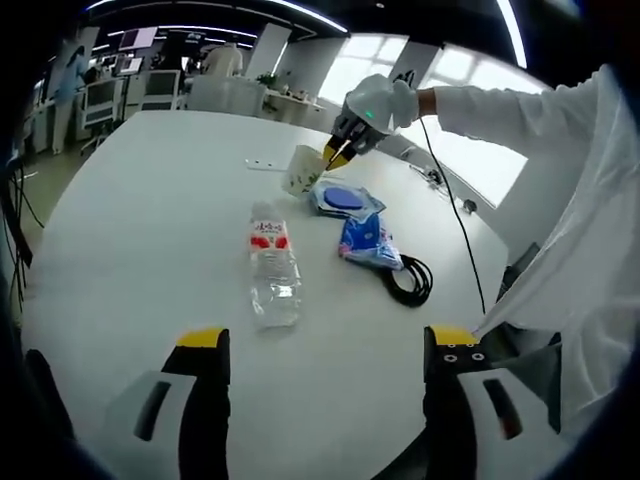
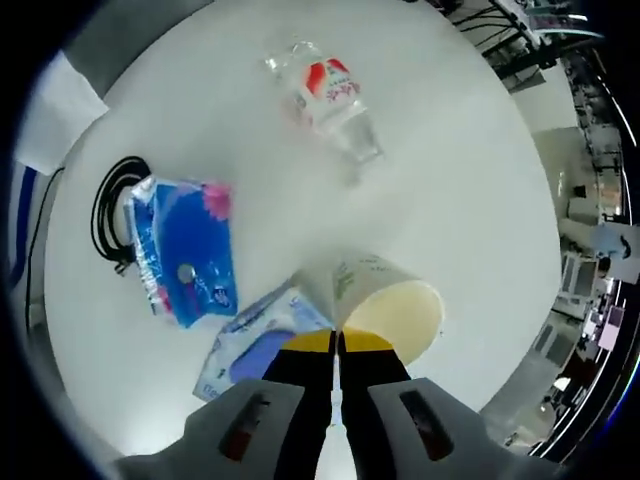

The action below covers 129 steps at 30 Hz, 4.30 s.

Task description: Arrange the tabletop items into an orderly group along one side of the table until the central work area is clear of visible clutter.

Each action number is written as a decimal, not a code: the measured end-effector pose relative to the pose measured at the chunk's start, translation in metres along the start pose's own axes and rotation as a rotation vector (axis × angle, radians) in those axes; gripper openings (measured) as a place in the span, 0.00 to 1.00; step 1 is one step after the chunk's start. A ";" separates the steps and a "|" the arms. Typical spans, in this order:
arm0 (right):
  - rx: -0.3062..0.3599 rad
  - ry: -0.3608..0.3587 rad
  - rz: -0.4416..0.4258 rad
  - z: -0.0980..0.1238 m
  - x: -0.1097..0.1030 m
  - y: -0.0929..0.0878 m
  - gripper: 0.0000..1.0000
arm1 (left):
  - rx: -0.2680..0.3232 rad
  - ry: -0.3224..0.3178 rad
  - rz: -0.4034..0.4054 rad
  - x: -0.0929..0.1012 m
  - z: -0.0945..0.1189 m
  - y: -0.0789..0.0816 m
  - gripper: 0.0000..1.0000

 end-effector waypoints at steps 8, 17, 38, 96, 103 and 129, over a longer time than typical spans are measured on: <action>-0.017 0.023 0.045 -0.010 0.002 0.003 0.00 | -0.001 0.002 0.005 -0.003 -0.002 -0.002 0.81; -0.030 0.045 0.039 -0.019 0.002 0.000 0.00 | 0.000 -0.001 0.011 -0.004 -0.005 -0.003 0.80; 0.011 0.014 0.003 -0.021 0.001 0.000 0.15 | -0.005 -0.005 0.018 -0.005 -0.008 -0.006 0.80; 0.361 -0.246 -0.544 0.052 -0.050 -0.016 0.55 | -0.013 -0.002 -0.068 0.017 0.001 0.022 0.82; 0.386 -0.262 -0.620 0.059 -0.070 -0.024 0.54 | -0.017 -0.013 -0.091 0.024 -0.001 0.031 0.82; 0.441 -0.344 -0.876 0.086 -0.144 -0.057 0.55 | -0.036 -0.059 -0.174 0.050 -0.014 0.058 0.83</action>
Point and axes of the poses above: the point that each gripper's makers call its tool centre point, and the gripper's own axes: z roughly backward along the fingers, x roughly to its right, y roughly out of its top, the point moved 10 cm from there along z, roughly backward along the fingers, and after that the axes turned 5 degrees about -z, right-handed, at the moved point
